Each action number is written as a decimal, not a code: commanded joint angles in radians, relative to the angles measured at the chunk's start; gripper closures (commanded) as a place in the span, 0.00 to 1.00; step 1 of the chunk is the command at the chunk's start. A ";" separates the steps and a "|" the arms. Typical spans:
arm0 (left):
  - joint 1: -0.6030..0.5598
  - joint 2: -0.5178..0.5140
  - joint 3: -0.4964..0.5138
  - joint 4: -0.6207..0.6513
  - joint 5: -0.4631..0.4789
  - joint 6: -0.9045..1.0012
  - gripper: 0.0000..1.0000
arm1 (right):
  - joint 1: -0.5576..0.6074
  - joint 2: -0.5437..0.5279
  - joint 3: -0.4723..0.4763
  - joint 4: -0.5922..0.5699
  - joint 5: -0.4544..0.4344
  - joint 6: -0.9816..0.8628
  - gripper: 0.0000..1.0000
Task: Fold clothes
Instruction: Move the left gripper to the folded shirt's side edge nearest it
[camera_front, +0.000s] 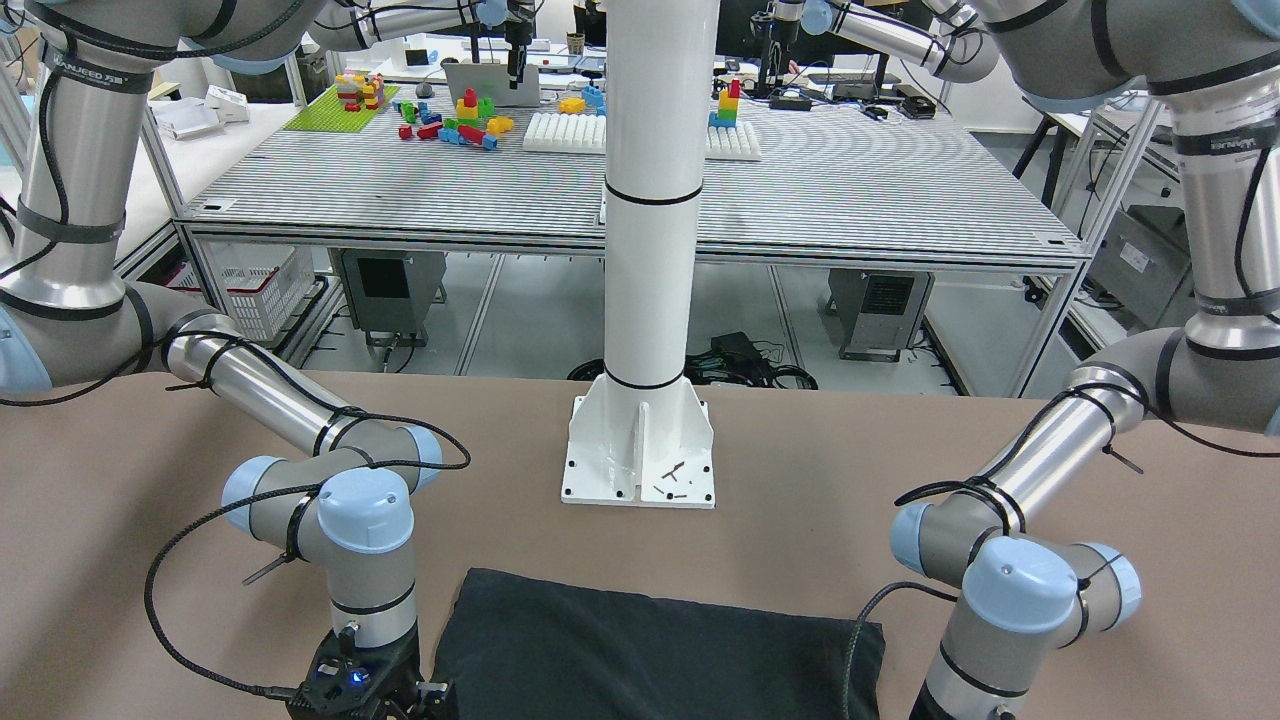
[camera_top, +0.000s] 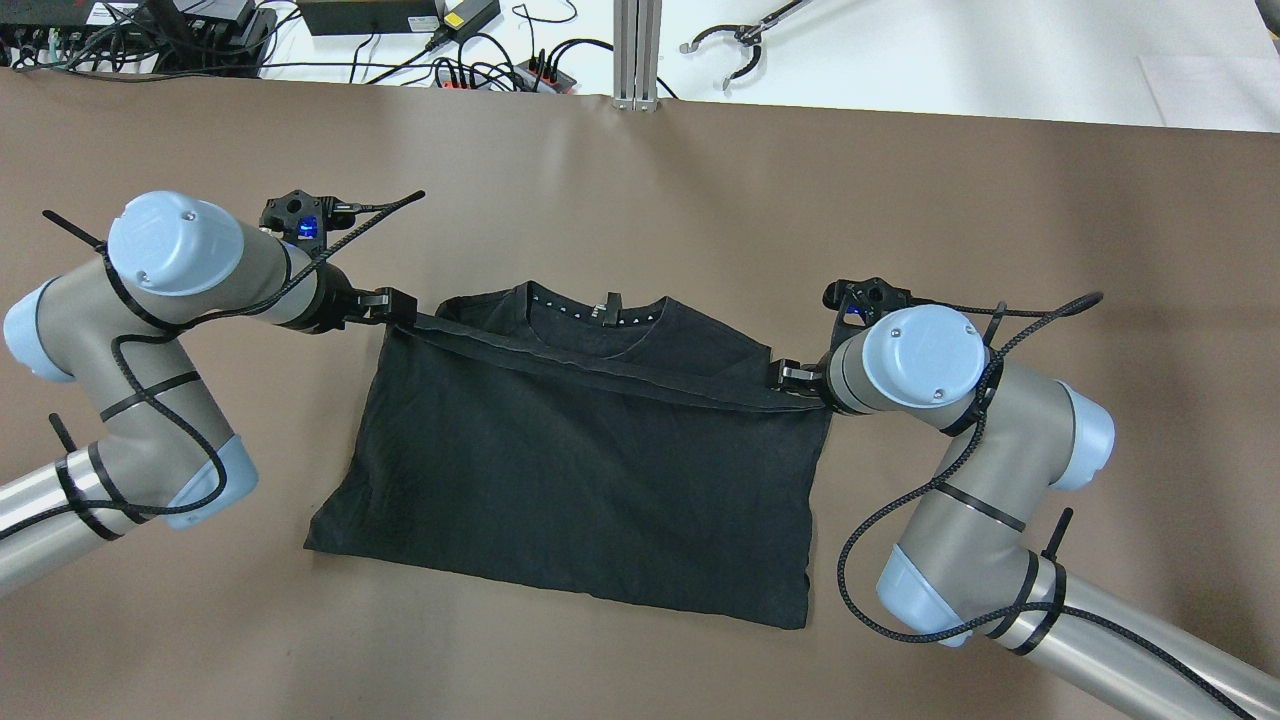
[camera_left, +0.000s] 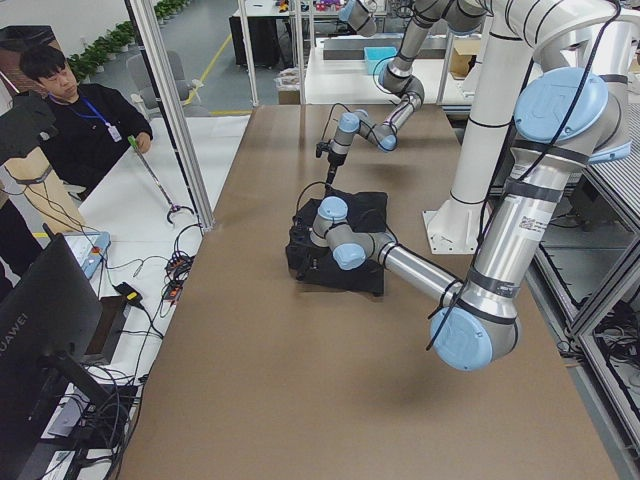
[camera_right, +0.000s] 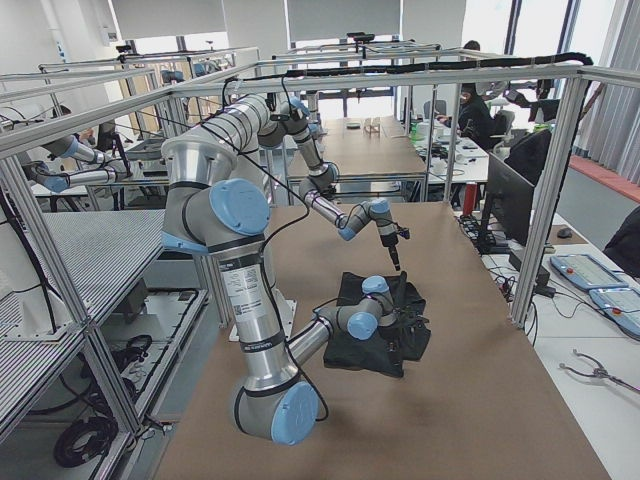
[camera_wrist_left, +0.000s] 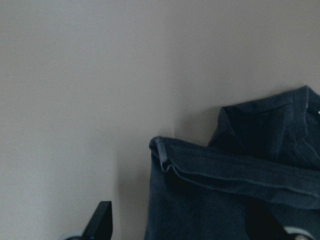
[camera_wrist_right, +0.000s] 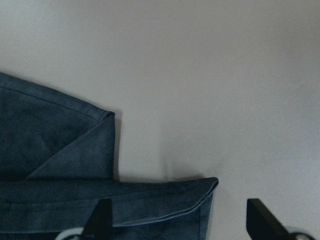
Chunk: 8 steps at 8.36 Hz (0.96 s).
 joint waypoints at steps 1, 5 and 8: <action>0.047 0.156 -0.105 -0.100 -0.087 0.009 0.06 | -0.001 -0.003 0.000 0.006 -0.003 -0.001 0.06; 0.184 0.313 -0.111 -0.323 -0.089 0.009 0.06 | -0.004 -0.008 0.000 0.011 -0.006 0.002 0.06; 0.242 0.317 -0.109 -0.340 -0.076 -0.002 0.06 | -0.006 -0.008 0.000 0.009 -0.018 0.001 0.06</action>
